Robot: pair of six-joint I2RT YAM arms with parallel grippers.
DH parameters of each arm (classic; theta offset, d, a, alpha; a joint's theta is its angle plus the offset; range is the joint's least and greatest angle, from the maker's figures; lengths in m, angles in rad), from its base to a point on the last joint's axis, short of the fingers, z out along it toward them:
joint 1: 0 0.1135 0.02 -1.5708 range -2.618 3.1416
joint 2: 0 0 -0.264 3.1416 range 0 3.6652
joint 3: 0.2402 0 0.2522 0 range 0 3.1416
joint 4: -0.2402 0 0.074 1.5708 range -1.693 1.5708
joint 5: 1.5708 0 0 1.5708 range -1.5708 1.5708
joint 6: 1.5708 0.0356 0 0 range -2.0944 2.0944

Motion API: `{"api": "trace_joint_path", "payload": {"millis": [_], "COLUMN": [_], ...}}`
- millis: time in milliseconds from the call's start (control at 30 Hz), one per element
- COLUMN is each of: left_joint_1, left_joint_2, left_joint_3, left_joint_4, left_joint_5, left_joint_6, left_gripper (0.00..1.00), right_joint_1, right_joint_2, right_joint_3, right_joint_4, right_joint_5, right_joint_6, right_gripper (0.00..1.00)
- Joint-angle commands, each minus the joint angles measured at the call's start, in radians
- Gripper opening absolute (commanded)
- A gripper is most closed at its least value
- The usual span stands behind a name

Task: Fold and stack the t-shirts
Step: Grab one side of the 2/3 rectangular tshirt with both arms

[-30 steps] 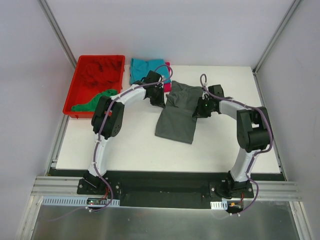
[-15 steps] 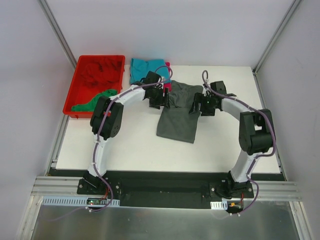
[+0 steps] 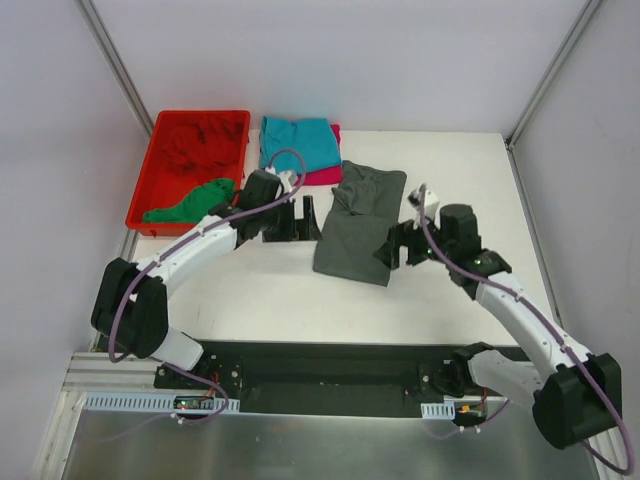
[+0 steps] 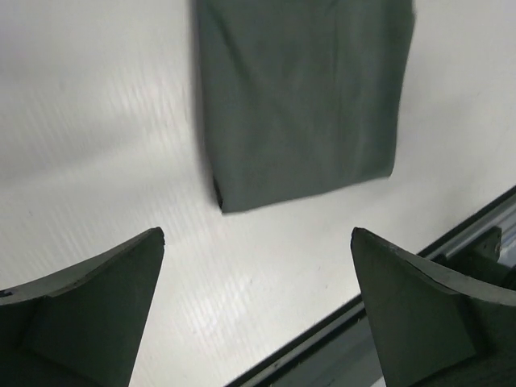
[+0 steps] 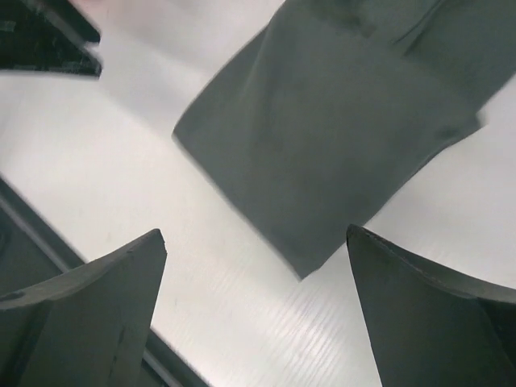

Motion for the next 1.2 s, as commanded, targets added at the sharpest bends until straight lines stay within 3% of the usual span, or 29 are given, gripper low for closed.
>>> {"api": "trace_joint_path", "payload": {"millis": [0,100,233,400,533,733,767,800,1000,1167], "left_joint_1": [-0.019,-0.022,-0.040,-0.042,-0.042,-0.061,-0.068,-0.069,-0.065,-0.049], "left_joint_2": [-0.040,-0.007,0.082,0.214,0.275,0.318,0.321,0.323,0.283,0.196], "left_joint_3": [-0.202,-0.247,-0.224,-0.156,-0.143,-0.136,-0.140,-0.144,-0.198,-0.279], "left_joint_4": [0.107,0.182,0.227,0.228,0.230,0.227,0.228,0.228,0.202,0.130], "left_joint_5": [0.064,0.094,0.090,0.113,0.114,0.131,0.130,0.128,0.088,0.039], "left_joint_6": [-0.098,-0.160,-0.204,-0.227,-0.226,-0.226,-0.223,-0.220,-0.217,-0.195], "left_gripper": [0.99,0.98,0.89,0.62,0.51,0.25,0.19,0.03,0.00,0.00], "right_joint_1": [0.190,0.326,0.382,0.387,0.391,0.391,0.391,0.391,0.413,0.563], "right_joint_2": [-0.095,-0.076,0.054,0.236,0.312,0.387,0.390,0.390,0.340,0.280], "right_joint_3": [-0.136,-0.169,-0.108,0.017,0.060,0.106,0.104,0.104,0.062,0.025], "right_joint_4": [-0.026,-0.037,-0.066,-0.185,-0.204,-0.257,-0.258,-0.256,-0.213,-0.208], "right_joint_5": [0.088,0.236,0.323,0.377,0.400,0.472,0.480,0.483,0.425,0.495], "right_joint_6": [-0.128,-0.164,-0.201,-0.151,-0.146,-0.073,-0.057,-0.045,-0.057,-0.106], "right_gripper": [0.97,0.98,0.97,0.85,0.85,0.83,0.83,0.83,0.80,0.80]}}
